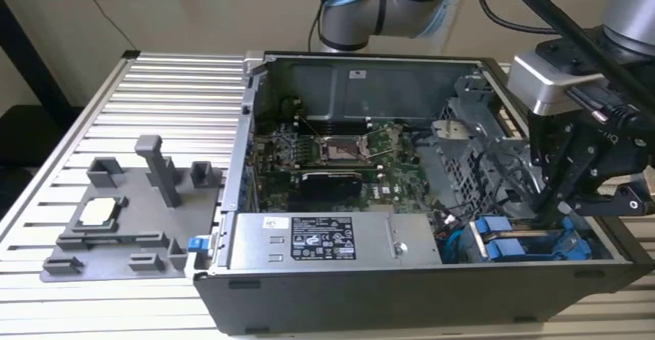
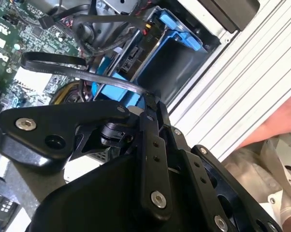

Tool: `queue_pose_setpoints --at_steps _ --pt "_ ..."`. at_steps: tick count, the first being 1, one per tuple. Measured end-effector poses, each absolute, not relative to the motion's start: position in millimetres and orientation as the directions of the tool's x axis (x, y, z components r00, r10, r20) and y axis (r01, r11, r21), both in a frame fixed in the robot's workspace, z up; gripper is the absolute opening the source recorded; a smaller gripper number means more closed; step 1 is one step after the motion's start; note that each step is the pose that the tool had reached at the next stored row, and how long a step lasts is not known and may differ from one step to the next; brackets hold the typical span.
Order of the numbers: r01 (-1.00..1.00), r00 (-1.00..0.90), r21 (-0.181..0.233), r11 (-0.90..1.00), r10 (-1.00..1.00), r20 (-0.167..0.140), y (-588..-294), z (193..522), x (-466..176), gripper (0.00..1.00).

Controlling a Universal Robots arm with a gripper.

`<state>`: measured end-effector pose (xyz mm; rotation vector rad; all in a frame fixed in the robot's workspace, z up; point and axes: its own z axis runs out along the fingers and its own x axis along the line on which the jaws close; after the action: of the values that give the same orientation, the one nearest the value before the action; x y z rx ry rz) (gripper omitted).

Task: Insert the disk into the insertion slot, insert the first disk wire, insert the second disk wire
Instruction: 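Insert the first disk wire, then insert the second disk wire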

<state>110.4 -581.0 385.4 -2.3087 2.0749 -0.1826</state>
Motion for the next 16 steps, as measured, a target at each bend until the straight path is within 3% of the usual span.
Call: queue_pose_setpoints --at_steps 16 --pt "-0.989 0.103 -0.096 -0.109 -0.993 0.065 -588.6 385.4 116.0 0.16"
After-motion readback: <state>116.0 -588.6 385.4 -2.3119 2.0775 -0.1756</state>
